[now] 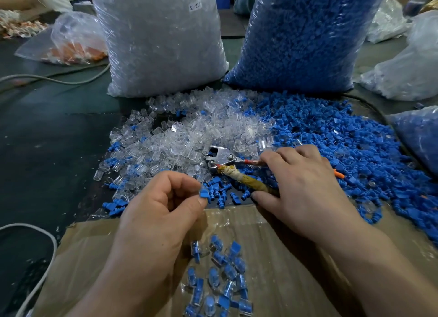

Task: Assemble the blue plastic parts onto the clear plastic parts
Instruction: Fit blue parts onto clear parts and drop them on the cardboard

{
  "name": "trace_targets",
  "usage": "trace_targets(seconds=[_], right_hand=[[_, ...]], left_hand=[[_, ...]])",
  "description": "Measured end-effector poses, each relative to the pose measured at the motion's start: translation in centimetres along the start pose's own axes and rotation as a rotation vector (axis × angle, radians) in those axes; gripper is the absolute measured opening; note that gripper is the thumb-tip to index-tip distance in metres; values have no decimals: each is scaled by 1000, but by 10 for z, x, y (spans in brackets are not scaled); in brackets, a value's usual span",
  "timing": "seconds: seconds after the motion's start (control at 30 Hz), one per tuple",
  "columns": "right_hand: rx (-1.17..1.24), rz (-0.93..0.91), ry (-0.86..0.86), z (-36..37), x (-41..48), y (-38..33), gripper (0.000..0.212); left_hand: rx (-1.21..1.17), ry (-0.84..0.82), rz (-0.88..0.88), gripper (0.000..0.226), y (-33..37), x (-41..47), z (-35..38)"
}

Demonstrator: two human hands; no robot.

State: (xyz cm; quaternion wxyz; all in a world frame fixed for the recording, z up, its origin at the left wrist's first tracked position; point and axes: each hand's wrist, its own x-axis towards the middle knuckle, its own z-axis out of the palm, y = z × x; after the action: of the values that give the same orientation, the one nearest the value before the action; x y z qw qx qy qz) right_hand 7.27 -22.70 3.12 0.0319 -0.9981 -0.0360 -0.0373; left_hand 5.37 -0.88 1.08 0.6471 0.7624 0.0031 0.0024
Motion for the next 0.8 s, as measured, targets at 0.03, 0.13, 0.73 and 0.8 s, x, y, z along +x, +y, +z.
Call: trace_targets(seconds=[0.03,0.13,0.73,0.8], right_hand=[[20,3,13,-1,1,0,67],[38,32,38,-3,1,-3,65],[211,-148,35,-18,-17,-2,60],[230,-177,13,-22,-19,-2,61]], left_hand=[[-3,-6,-5,28,1,0,1],[-39,-16,-21,29,4,-2,1],[-319,71,3,20,0,10,-1],[-291,74,21,18,1,11,-6]])
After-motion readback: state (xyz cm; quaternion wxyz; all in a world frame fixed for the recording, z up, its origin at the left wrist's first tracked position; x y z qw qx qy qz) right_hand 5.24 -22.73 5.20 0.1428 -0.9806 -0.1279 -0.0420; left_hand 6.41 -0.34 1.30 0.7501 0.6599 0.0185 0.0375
